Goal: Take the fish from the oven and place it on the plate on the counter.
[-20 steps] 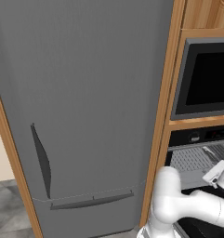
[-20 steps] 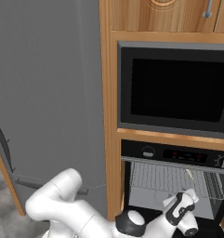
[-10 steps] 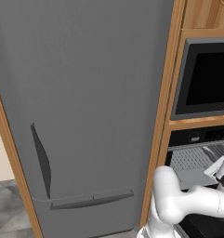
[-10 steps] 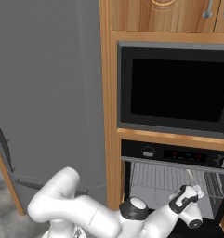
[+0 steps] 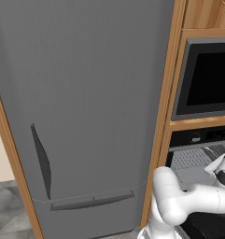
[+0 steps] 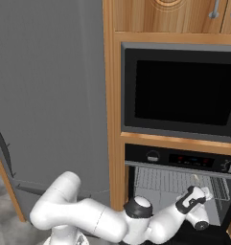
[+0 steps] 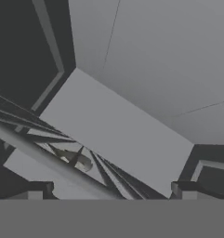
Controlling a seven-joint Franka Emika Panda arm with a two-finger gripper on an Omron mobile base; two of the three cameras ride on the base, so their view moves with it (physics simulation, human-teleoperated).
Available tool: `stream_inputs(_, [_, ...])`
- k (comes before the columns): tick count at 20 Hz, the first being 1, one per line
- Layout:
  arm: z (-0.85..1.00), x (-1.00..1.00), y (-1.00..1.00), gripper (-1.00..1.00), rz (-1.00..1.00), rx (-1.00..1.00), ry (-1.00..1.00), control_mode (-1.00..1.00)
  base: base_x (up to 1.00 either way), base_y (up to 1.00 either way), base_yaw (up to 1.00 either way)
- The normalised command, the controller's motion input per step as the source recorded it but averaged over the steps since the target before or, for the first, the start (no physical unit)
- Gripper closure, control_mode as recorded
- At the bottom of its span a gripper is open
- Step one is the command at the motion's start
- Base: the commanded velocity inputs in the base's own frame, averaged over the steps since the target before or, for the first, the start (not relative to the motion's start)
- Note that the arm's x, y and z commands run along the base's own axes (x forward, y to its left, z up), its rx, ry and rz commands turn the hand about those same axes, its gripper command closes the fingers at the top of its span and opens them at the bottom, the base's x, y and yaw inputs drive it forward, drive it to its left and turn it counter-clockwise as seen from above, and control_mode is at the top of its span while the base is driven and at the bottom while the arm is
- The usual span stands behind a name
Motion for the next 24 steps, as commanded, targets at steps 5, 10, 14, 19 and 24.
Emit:
stream_inputs(5, [-0.43, 0.0, 0.0, -1.0, 0.0, 0.22, -0.22, -1.0, 0.0, 0.0, 0.0])
stream_inputs(10, [-0.3, 0.0, 0.0, 1.0, 0.0, 0.18, -0.11, -1.0, 0.0, 0.0, 0.0])
stream_inputs(14, [-0.16, -0.03, 0.0, 1.0, 0.0, 0.1, -0.01, -1.0, 0.0, 0.0, 0.0])
stream_inputs(19, [-0.29, -0.25, -0.02, 1.0, 0.0, 0.07, -0.01, -1.0, 0.0, 0.0, 0.0])
stream_inputs(24, [-0.41, -0.77, -0.13, 1.0, 0.02, 0.09, 0.0, -1.0, 0.0, 0.0, 0.0])
